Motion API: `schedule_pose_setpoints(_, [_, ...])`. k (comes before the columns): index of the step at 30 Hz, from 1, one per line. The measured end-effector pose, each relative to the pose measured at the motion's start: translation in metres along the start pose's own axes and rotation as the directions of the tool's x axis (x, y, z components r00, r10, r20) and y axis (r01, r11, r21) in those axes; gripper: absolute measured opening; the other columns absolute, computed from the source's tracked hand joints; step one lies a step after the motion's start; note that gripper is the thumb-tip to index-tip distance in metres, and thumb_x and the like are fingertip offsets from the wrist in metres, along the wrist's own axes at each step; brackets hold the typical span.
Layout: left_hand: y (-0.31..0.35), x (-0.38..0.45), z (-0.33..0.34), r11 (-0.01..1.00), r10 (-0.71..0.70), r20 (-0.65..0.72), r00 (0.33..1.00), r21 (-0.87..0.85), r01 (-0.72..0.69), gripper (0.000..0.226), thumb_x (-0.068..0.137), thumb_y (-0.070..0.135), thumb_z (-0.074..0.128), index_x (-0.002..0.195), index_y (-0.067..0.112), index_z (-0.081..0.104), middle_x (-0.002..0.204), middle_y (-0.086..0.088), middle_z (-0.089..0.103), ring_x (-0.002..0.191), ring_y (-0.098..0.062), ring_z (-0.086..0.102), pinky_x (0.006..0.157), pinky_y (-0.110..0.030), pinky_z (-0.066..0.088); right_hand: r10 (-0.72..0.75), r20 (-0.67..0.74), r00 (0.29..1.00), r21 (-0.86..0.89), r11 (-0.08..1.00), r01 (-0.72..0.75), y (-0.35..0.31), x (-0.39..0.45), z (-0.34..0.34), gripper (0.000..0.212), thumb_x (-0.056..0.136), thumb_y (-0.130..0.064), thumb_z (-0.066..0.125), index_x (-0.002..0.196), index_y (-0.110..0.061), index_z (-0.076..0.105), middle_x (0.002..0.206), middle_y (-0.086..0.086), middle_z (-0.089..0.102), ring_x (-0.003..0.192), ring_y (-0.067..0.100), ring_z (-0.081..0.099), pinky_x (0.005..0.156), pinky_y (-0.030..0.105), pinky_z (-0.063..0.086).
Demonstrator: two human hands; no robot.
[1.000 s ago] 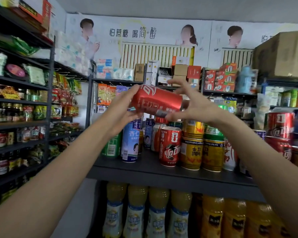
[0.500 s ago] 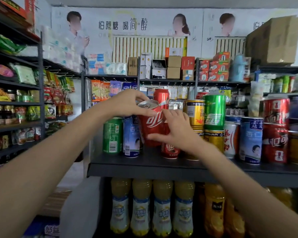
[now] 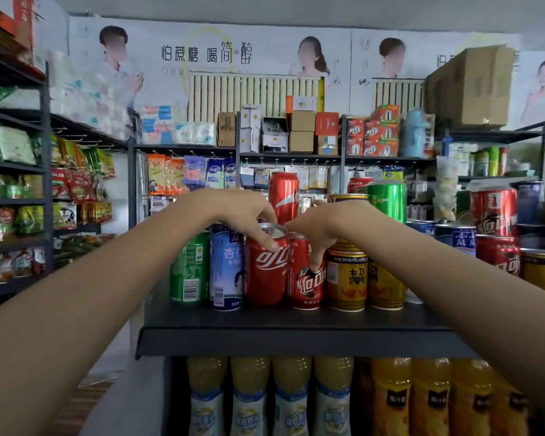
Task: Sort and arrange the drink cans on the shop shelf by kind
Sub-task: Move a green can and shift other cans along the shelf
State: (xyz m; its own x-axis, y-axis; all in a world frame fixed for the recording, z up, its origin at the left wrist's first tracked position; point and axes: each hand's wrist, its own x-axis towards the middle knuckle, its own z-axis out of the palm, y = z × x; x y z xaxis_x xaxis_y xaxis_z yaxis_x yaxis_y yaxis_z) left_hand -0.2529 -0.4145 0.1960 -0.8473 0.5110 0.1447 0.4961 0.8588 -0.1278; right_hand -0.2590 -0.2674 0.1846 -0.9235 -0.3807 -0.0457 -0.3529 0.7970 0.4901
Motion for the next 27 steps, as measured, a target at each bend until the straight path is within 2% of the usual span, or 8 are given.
schedule_pose_setpoints(9, [-0.005,0.014,0.004,0.994,-0.048,0.035,0.998,0.095,0.044,0.063,0.079,0.052,0.062,0.131,0.019,0.049,0.129,0.002,0.053,0.112,-0.014,0.048,0.099,-0.032,0.036,-0.122,-0.281,0.952,-0.019,0.992,0.122,0.01,-0.03,0.004,0.078,0.063,-0.056,0.075,0.127,-0.031,0.036,0.1,-0.008,0.059,0.12,0.021,0.048,0.116,0.047,-0.004])
schedule_pose_setpoints(16, [-0.001,0.026,0.009,0.987,-0.122,0.079,0.989,0.113,0.112,0.05,0.088,0.036,0.058,0.134,0.024,0.046,0.135,0.004,0.05,0.127,-0.019,0.042,0.11,-0.046,0.019,-0.046,-0.396,0.917,0.101,0.991,0.093,0.027,-0.096,-0.009,0.076,0.064,-0.049,0.076,0.126,-0.033,0.036,0.121,-0.006,0.058,0.122,0.012,0.042,0.111,0.03,0.001])
schedule_pose_setpoints(20, [0.001,0.019,0.02,0.974,-0.128,0.021,0.992,0.192,0.122,0.047,0.092,0.032,0.052,0.137,0.026,0.042,0.135,0.002,0.049,0.13,-0.019,0.038,0.112,-0.05,0.001,0.118,-0.677,0.727,0.208,0.977,0.035,0.041,-0.114,-0.014,0.081,0.057,-0.047,0.079,0.124,-0.023,0.041,0.116,0.005,0.06,0.114,0.021,0.045,0.103,0.028,0.016])
schedule_pose_setpoints(22, [0.004,0.011,0.023,0.995,-0.096,-0.173,0.98,-0.022,0.094,0.043,0.094,0.035,0.047,0.135,0.023,0.044,0.137,0.0,0.049,0.129,-0.019,0.04,0.112,-0.045,0.01,0.24,-0.785,0.571,0.301,0.954,0.012,0.044,-0.113,-0.012,0.084,0.055,-0.049,0.077,0.124,-0.018,0.041,0.118,0.011,0.059,0.115,0.029,0.046,0.103,0.035,0.024])
schedule_pose_setpoints(23, [0.006,0.003,0.021,0.947,-0.124,-0.266,0.956,-0.319,0.035,0.044,0.093,0.038,0.047,0.134,0.021,0.046,0.138,-0.002,0.048,0.126,-0.018,0.043,0.11,-0.04,0.022,0.299,-0.812,0.5,0.354,0.935,0.015,0.044,-0.11,-0.009,0.085,0.054,-0.054,0.074,0.124,-0.017,0.041,0.118,0.012,0.059,0.113,0.03,0.048,0.103,0.038,0.026])
schedule_pose_setpoints(24, [0.01,-0.006,0.018,0.736,-0.169,-0.28,0.945,-0.673,-0.068,0.046,0.091,0.043,0.047,0.131,0.02,0.048,0.136,-0.003,0.05,0.122,-0.018,0.048,0.106,-0.037,0.03,0.349,-0.829,0.437,0.404,0.914,0.034,0.041,-0.107,-0.006,0.087,0.053,-0.06,0.07,0.122,-0.016,0.041,0.117,0.012,0.06,0.111,0.031,0.051,0.102,0.041,0.029])
schedule_pose_setpoints(25, [0.014,-0.016,0.014,0.389,-0.159,-0.252,0.954,-0.905,-0.174,0.048,0.088,0.048,0.047,0.127,0.019,0.05,0.131,-0.006,0.054,0.116,-0.019,0.054,0.104,-0.038,0.036,0.391,-0.836,0.384,0.448,0.892,0.066,0.037,-0.104,-0.003,0.088,0.052,-0.064,0.066,0.121,-0.015,0.04,0.115,0.011,0.06,0.108,0.031,0.053,0.1,0.045,0.033])
schedule_pose_setpoints(27, [0.017,-0.027,0.01,-0.115,-0.136,-0.243,0.96,-0.959,-0.259,0.052,0.083,0.052,0.049,0.12,0.016,0.051,0.12,-0.012,0.062,0.107,-0.024,0.062,0.094,-0.04,0.049,0.44,-0.842,0.312,0.496,0.859,0.126,0.023,-0.098,0.007,0.088,0.053,-0.067,0.063,0.117,-0.012,0.04,0.112,0.01,0.06,0.104,0.03,0.054,0.096,0.048,0.039])
